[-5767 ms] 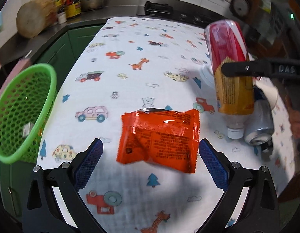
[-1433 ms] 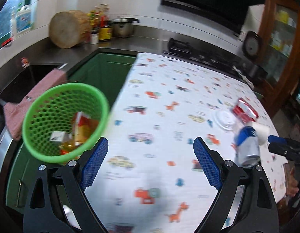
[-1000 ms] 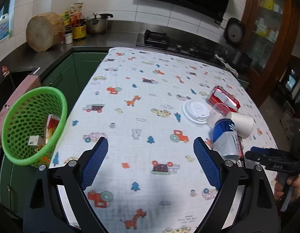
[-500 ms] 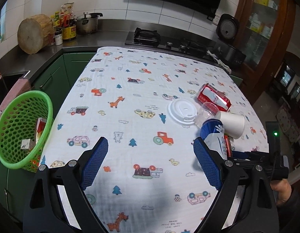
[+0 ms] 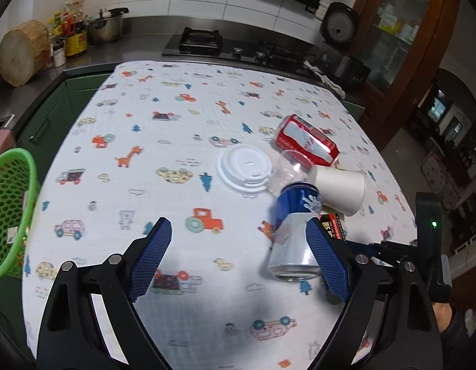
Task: Collect trash
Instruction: 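Grasp the blue milk can with the left tool while the right tool grasps the black glue box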
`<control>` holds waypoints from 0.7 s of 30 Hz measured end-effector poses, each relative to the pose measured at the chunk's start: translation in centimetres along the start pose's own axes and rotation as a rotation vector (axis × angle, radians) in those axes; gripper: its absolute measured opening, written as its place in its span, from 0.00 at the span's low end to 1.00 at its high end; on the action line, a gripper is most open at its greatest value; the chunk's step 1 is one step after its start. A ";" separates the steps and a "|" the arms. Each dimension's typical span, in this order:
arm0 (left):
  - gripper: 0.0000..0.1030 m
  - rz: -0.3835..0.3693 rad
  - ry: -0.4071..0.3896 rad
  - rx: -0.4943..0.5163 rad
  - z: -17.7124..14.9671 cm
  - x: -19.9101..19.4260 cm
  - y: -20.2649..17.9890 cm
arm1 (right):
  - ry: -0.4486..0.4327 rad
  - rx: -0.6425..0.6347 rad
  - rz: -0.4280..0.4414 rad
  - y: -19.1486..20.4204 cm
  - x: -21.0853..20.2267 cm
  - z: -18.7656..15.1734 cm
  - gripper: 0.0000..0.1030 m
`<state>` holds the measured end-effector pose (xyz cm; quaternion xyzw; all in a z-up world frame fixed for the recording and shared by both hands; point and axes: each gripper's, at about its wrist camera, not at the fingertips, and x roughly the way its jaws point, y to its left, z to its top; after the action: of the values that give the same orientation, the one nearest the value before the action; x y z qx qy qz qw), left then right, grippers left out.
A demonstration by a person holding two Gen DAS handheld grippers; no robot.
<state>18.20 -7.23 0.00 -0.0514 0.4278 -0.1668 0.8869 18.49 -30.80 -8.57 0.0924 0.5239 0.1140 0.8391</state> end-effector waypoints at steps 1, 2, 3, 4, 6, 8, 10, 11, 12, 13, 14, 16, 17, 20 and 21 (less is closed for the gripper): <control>0.85 -0.010 0.010 0.004 0.1 0.5 -0.5 | 0.000 -0.003 0.002 -0.2 -0.2 -0.2 0.49; 0.85 -0.023 0.018 0.010 0.1 1.0 -1.0 | -0.001 -0.003 0.006 -0.3 -0.4 -0.4 0.49; 0.84 -0.034 0.025 0.020 0.1 1.5 -1.6 | -0.002 -0.002 0.011 -0.5 -0.5 -0.6 0.49; 0.84 -0.039 0.029 0.030 0.1 1.8 -2.1 | -0.004 0.000 0.016 -0.7 -0.7 -0.8 0.49; 0.81 -0.049 0.042 0.057 0.1 2.6 -3.2 | -0.010 0.003 0.022 -1.1 -1.1 -1.2 0.49; 0.78 -0.060 0.057 0.073 0.1 3.3 -4.0 | -0.015 0.012 0.035 -1.6 -1.5 -1.5 0.49; 0.75 -0.066 0.075 0.086 0.1 4.3 -4.8 | -0.019 0.019 0.045 -1.9 -1.8 -1.7 0.49; 0.72 -0.065 0.082 0.091 0.1 4.7 -5.2 | -0.020 0.022 0.053 -2.1 -1.9 -1.8 0.49; 0.70 -0.065 0.087 0.095 0.1 5.0 -5.3 | -0.020 0.025 0.060 -2.3 -2.1 -1.9 0.49; 0.70 -0.065 0.093 0.101 0.1 5.4 -5.6 | -0.020 0.027 0.065 -2.3 -2.1 -2.0 0.49; 0.70 -0.063 0.098 0.107 0.1 5.8 -5.8 | -0.021 0.027 0.070 -2.5 -2.2 -2.0 0.49; 0.70 -0.055 0.109 0.112 0.1 6.3 -6.0 | -0.023 0.028 0.074 -2.7 -2.3 -2.1 0.49; 0.70 -0.051 0.116 0.111 0.2 6.7 -6.1 | -0.023 0.029 0.077 -2.8 -2.3 -2.1 0.49; 0.67 -0.045 0.137 0.107 0.3 7.7 -6.0 | -0.022 0.034 0.089 -2.9 -2.3 -2.3 0.49; 0.65 -0.046 0.146 0.109 0.3 8.1 -6.1 | -0.022 0.034 0.090 -3.0 -2.3 -2.3 0.49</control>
<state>21.55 -15.67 -4.41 -0.0007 0.4801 -0.2137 0.8508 15.73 -34.24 -8.42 0.1315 0.5119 0.1417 0.8370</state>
